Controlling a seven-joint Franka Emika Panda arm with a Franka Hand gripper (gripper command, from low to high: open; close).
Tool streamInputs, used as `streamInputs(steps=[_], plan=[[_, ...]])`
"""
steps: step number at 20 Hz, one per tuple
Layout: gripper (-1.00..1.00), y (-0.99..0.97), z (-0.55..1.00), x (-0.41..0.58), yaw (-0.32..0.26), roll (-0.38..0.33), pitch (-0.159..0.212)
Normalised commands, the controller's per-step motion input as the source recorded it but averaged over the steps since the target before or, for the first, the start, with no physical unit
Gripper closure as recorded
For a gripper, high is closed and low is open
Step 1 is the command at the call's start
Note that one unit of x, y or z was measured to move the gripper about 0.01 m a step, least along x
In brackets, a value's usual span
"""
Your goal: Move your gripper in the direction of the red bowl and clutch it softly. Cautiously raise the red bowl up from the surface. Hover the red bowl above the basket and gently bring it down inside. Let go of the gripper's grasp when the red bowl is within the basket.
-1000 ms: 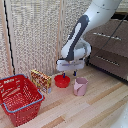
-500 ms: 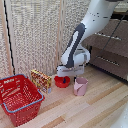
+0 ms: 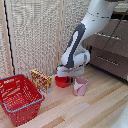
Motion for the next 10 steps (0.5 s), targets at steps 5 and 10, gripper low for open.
streamInputs(steps=[5,10], plan=[[1.00,0.10,0.00,0.001,-0.009,0.019,-0.005],[1.00,0.04,0.24,0.109,0.000,0.101,0.032]])
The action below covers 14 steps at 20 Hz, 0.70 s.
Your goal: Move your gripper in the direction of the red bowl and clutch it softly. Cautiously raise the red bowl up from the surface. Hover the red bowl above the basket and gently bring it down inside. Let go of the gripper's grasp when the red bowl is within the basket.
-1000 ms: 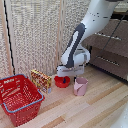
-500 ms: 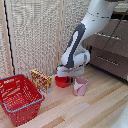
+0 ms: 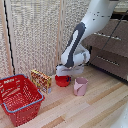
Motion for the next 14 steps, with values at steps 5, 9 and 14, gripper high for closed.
streamInputs(steps=[5,9,14], plan=[[1.00,0.07,0.52,0.163,-0.001,0.138,0.042],[1.00,0.07,0.71,0.162,0.000,0.140,0.066],[1.00,0.05,0.80,0.097,0.000,0.106,0.090]])
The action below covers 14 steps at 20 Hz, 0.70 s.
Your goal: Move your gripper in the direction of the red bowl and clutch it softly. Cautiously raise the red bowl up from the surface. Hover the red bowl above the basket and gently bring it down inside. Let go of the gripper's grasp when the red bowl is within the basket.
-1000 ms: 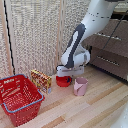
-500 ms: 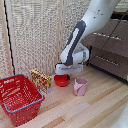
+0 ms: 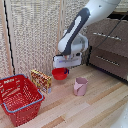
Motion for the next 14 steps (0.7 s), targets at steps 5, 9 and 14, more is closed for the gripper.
streamInputs(steps=[5,9,14], plan=[[1.00,0.03,0.87,0.088,0.000,0.073,0.100],[1.00,0.21,0.83,0.024,0.052,0.090,0.081],[1.00,0.49,0.62,0.092,0.109,0.125,0.083]])
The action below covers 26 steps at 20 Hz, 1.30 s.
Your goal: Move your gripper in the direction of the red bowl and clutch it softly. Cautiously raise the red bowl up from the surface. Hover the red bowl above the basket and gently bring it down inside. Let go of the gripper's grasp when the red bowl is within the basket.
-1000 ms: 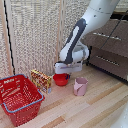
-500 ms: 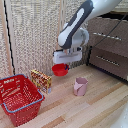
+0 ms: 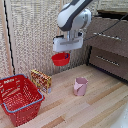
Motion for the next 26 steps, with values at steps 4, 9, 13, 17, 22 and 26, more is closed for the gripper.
streamInputs(steps=[4,9,13,17,22,26], plan=[[1.00,0.51,0.54,0.065,0.114,0.116,0.053],[1.00,0.57,0.43,0.066,0.104,0.086,0.018],[1.00,0.69,0.29,0.150,0.083,0.051,0.024],[1.00,0.77,0.15,0.204,0.070,0.035,0.032],[1.00,0.89,0.00,0.281,0.056,0.011,0.052],[1.00,0.90,-0.05,0.324,0.059,0.020,0.076]])
